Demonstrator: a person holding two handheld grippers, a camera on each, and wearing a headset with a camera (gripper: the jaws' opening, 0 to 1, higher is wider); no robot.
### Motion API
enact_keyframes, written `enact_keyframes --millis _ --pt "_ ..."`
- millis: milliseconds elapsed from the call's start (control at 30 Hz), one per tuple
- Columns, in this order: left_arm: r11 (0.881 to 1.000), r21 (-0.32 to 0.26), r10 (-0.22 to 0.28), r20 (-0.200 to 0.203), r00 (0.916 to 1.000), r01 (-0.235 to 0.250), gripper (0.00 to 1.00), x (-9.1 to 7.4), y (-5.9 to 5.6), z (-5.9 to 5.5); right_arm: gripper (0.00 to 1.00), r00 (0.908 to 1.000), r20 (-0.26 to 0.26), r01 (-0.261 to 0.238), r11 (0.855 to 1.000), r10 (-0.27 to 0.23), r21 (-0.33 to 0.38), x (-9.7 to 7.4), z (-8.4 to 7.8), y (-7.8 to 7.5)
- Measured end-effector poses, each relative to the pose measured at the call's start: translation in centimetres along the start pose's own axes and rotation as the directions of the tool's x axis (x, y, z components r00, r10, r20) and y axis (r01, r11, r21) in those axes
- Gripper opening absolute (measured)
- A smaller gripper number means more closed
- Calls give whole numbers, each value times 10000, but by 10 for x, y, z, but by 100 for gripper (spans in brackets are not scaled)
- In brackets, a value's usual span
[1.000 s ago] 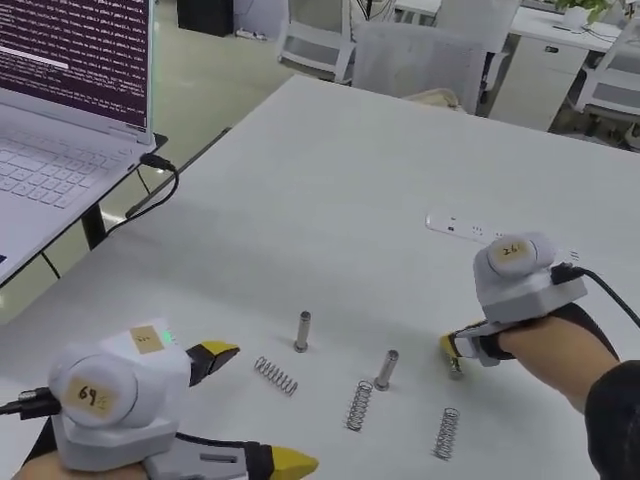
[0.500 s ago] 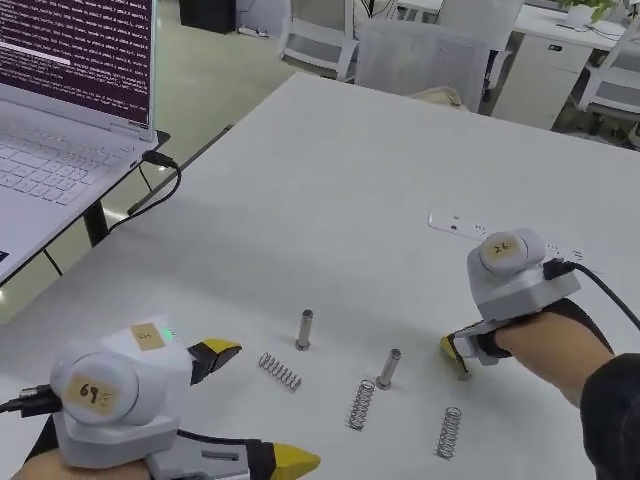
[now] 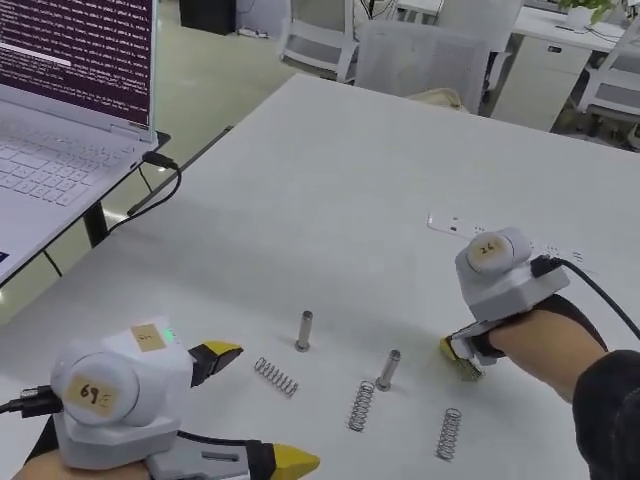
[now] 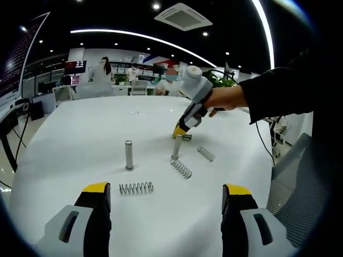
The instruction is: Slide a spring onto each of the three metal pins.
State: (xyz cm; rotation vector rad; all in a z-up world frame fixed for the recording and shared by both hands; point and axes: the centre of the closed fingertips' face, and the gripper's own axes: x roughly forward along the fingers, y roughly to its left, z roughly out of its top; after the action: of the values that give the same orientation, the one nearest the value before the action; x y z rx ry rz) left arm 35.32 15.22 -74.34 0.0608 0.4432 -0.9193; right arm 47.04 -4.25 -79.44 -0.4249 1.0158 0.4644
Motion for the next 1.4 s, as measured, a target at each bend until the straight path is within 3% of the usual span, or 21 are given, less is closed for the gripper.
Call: enact_keyframes --millis 633,1400 --pt "10000 64 -72 7 10000 72 81 -1 -2 1 6 9984 566 -105 9991 82 406 -21 1 -1" --pt "9993 362 -70 83 9999 67 81 -3 -1 10 5 9905 1372 -132 9910 -52 1330 -57 -14 4"
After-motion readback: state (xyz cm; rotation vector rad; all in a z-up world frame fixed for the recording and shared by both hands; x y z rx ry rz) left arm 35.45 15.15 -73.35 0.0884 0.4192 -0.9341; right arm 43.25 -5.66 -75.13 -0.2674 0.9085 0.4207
